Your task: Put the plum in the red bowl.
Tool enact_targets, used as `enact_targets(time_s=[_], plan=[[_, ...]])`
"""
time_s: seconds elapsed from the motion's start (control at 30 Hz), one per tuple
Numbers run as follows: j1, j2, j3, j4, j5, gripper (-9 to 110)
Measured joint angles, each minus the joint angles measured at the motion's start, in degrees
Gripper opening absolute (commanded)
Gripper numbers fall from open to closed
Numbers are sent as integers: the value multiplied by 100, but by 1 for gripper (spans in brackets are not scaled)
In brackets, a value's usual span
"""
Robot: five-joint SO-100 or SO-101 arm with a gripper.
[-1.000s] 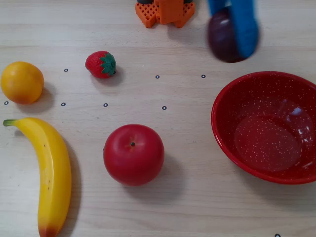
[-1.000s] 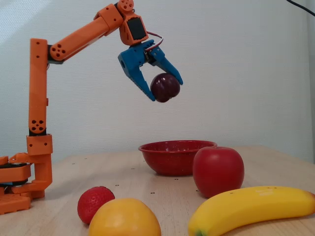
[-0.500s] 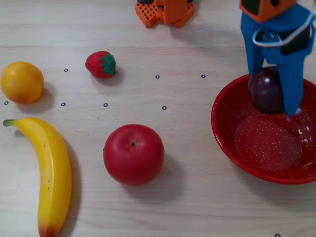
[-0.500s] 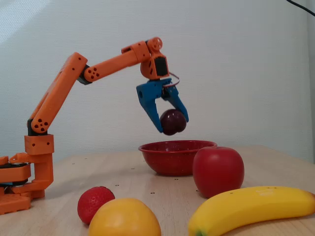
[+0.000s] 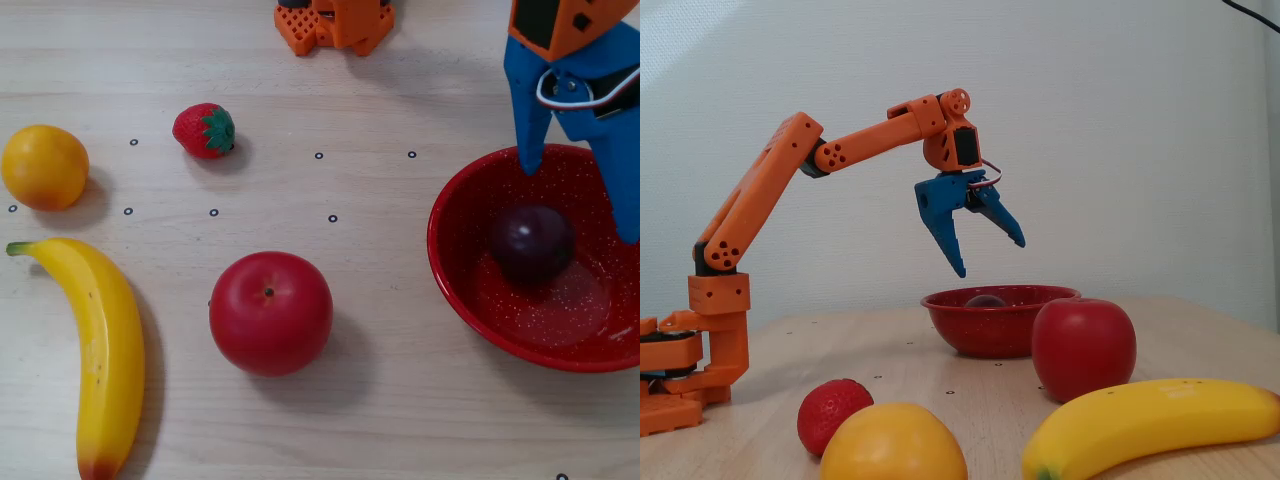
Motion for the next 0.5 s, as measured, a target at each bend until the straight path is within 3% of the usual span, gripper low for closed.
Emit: enact_targets(time_s=[0.5], plan=[[-721,2057,510,0,9,0]])
